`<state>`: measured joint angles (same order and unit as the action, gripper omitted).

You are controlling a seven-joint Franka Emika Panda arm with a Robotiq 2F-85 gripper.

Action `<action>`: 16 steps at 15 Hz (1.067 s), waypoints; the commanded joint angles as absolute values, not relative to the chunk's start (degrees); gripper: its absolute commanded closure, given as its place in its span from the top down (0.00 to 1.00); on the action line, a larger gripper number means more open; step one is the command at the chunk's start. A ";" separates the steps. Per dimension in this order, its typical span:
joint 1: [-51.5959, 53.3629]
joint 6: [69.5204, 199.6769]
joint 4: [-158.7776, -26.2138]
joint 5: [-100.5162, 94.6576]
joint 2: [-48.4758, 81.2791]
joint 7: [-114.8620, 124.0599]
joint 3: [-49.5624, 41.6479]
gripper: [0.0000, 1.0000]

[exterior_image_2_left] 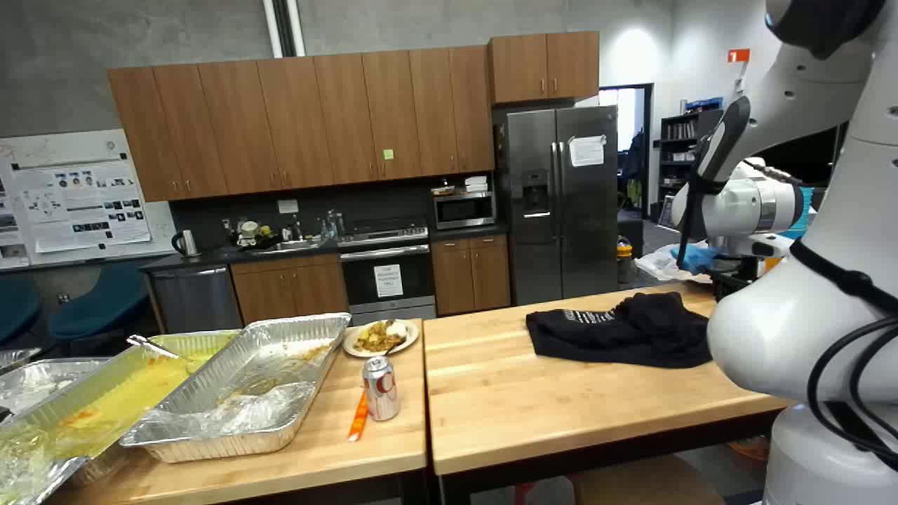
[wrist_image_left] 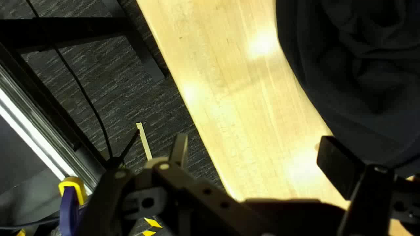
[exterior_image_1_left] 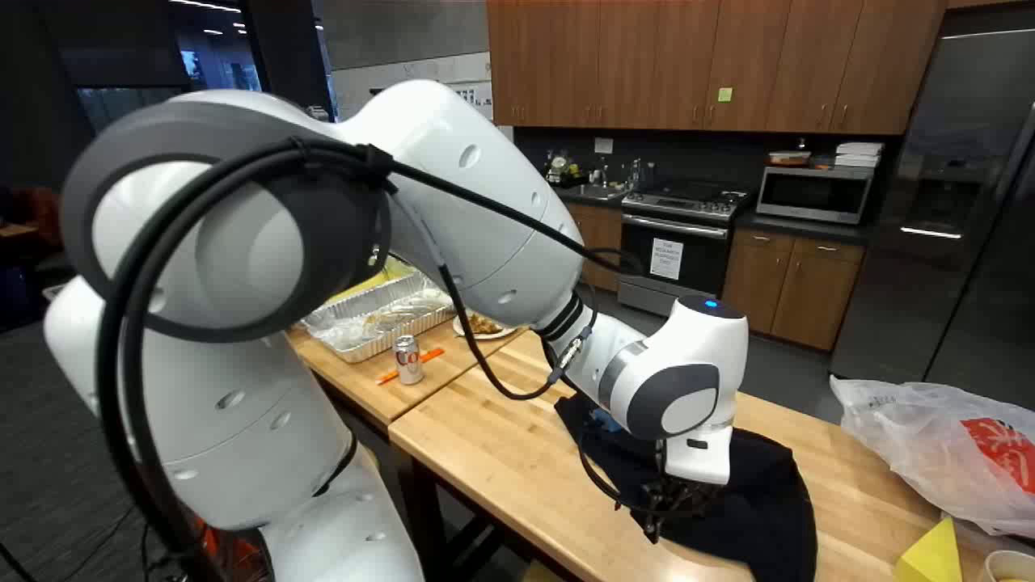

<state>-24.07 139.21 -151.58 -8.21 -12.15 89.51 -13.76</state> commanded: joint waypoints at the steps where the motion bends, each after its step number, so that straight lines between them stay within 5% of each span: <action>1: -24.04 139.01 -151.48 -8.20 -12.19 89.46 -13.79 1.00; 16: -24.05 145.35 -156.01 -6.92 -13.84 88.30 -14.43 1.00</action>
